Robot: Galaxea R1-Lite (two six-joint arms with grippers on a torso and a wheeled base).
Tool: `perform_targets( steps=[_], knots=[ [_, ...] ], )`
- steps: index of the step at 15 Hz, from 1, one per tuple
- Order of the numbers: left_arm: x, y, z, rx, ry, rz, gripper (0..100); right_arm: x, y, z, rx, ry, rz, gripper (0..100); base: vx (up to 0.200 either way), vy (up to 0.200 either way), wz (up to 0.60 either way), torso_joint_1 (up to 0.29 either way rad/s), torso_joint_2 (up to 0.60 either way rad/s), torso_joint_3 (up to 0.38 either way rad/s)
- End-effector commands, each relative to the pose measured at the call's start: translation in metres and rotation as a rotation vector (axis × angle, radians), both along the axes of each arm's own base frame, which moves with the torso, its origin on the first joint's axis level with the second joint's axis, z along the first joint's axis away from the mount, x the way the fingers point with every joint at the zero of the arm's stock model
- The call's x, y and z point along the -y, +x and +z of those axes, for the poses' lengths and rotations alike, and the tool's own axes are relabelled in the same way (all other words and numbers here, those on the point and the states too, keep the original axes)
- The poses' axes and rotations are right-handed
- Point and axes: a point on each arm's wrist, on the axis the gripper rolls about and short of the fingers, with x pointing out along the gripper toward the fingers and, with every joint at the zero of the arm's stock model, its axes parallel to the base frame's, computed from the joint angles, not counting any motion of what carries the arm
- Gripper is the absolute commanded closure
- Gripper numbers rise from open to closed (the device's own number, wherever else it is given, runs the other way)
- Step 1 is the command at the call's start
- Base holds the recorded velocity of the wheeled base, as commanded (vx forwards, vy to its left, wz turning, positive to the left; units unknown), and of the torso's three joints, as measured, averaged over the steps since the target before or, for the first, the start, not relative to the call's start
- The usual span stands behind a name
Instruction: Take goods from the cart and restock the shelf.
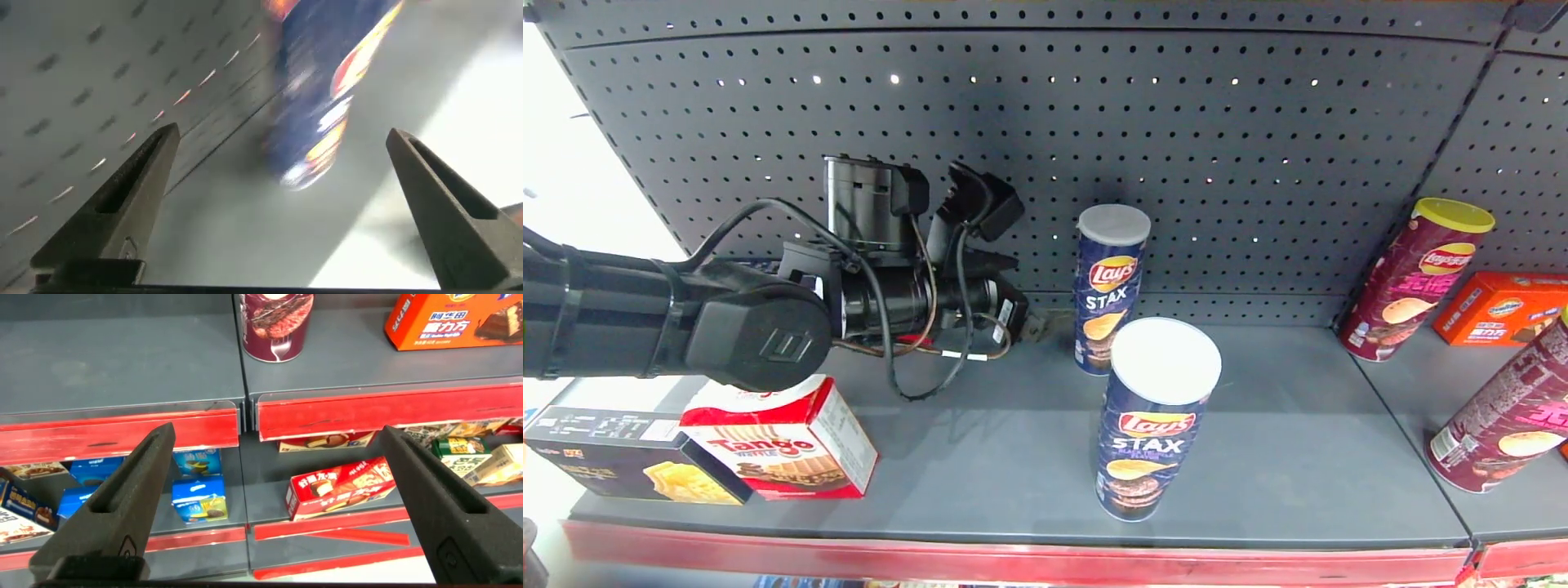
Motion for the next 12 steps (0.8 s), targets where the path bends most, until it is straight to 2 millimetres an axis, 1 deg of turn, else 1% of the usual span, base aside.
perform_targets(
  steps=[1, 4, 6, 8, 10, 12],
  knots=[
    [0.0, -0.005, 0.003, 0.014, 0.025, 0.021, 0, 0.0, 0.0, 0.0, -0.001, 0.002, 0.0, 0, 0.0, 0.0, 0.0, 0.0, 0.0, 0.0],
    [0.001, -0.002, -0.001, 0.024, 0.068, 0.135, 0, 0.0, 0.0, 0.0, -0.001, 0.002, 0.0, 0, 0.0, 0.0, 0.0, 0.0, 0.0, 0.0],
    [0.006, -0.001, -0.007, 0.018, 0.075, 0.132, 0, 0.0, 0.0, 0.0, -0.001, 0.0, 0.0, 0, 0.0, 0.0, 0.0, 0.0, 0.0, 0.0],
    [0.007, 0.001, -0.01, 0.011, 0.079, 0.132, 0, 0.0, 0.0, 0.0, -0.001, 0.0, 0.0, 0, 0.0, 0.0, 0.0, 0.0, 0.0, 0.0],
    [0.011, 0.008, -0.022, -0.007, 0.097, 0.141, 0, 0.0, 0.0, 0.0, -0.001, 0.0, 0.0, 0, 0.0, 0.0, 0.0, 0.0, 0.0, 0.0],
    [0.013, 0.01, -0.027, -0.018, 0.106, 0.145, 0, 0.0, 0.0, 0.0, -0.001, 0.0, 0.0, 0, 0.0, 0.0, 0.0, 0.0, 0.0, 0.0]
  ],
)
